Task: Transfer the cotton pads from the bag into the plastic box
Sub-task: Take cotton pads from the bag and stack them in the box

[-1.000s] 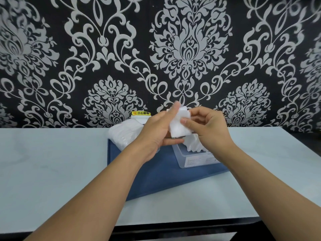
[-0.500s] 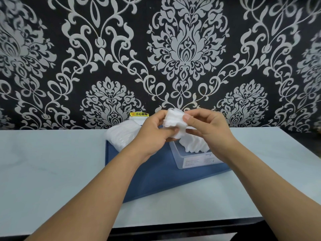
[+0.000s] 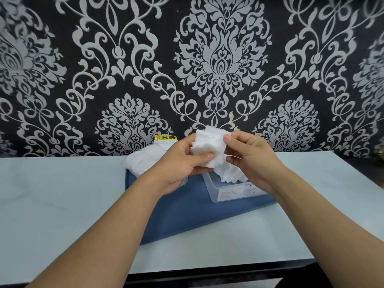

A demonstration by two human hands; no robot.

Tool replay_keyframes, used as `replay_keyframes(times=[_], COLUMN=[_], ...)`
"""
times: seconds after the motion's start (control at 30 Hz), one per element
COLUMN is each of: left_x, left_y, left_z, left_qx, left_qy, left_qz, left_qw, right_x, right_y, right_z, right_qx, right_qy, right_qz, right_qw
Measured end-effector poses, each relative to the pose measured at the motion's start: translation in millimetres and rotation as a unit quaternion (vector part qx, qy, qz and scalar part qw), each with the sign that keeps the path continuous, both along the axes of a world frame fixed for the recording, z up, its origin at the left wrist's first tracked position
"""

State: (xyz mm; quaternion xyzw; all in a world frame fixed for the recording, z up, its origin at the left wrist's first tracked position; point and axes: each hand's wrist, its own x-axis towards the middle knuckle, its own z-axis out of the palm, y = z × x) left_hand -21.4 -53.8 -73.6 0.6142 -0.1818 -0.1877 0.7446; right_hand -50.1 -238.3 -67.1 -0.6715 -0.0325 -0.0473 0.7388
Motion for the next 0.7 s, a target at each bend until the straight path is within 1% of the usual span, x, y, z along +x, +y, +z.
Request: replay_keyframes(times=[0.1,0.17,0.23,0.37,0.43,0.5,0.53,0.57,0.6,0.63,0.67,0.7], left_x=[1.0,0.2,-0.9,-3.9,-4.8,-4.4,-4.0,-3.3,-3.2,-3.9,-5.1,-6.9], left_y=[-2.7,-6.3,-11.4,-21.3,-23.2,-22.8,-22.0,-21.1,-19.8,-19.1,-18.3,-17.8], left_z=[-1.2,-3.1,-6.1,-9.5,-8.4,-7.1,-6.6,-6.4,-6.1,-5.8,-5.4,-4.5], left_qx=[0.001,0.002,0.008,0.0,-0.031,-0.053,-0.048,-0.034,-0.018,-0.004,0.007,0.017], left_qy=[0.007,0.001,-0.016,-0.047,-0.03,0.002,0.016,0.03,0.044,0.058,0.067,0.068], left_qz=[-0.002,0.017,0.052,0.119,0.152,0.182,0.198,0.208,0.206,0.191,0.164,0.131], left_qw=[1.0,1.0,0.998,0.992,0.988,0.982,0.979,0.977,0.977,0.98,0.984,0.989], right_x=[1.3,2.9,5.1,9.6,11.7,9.8,6.9,2.5,-1.7,-7.1,-11.6,-14.0], right_y=[1.7,5.9,11.6,19.1,16.7,11.2,8.4,5.1,3.4,3.6,5.4,7.7], right_z=[-0.6,-1.9,-5.1,-11.3,-10.6,-2.0,4.5,12.0,18.3,23.5,26.1,24.4], right_qx=[-0.004,-0.021,-0.066,-0.147,-0.172,-0.15,-0.128,-0.096,-0.049,0.009,0.047,0.049], right_qy=[-0.004,-0.009,-0.011,-0.033,-0.044,-0.06,-0.07,-0.08,-0.085,-0.08,-0.066,-0.053], right_qz=[-0.043,-0.091,-0.143,-0.204,-0.269,-0.315,-0.312,-0.28,-0.216,-0.122,-0.029,0.032], right_qw=[0.999,0.996,0.988,0.967,0.947,0.935,0.939,0.952,0.972,0.989,0.996,0.997])
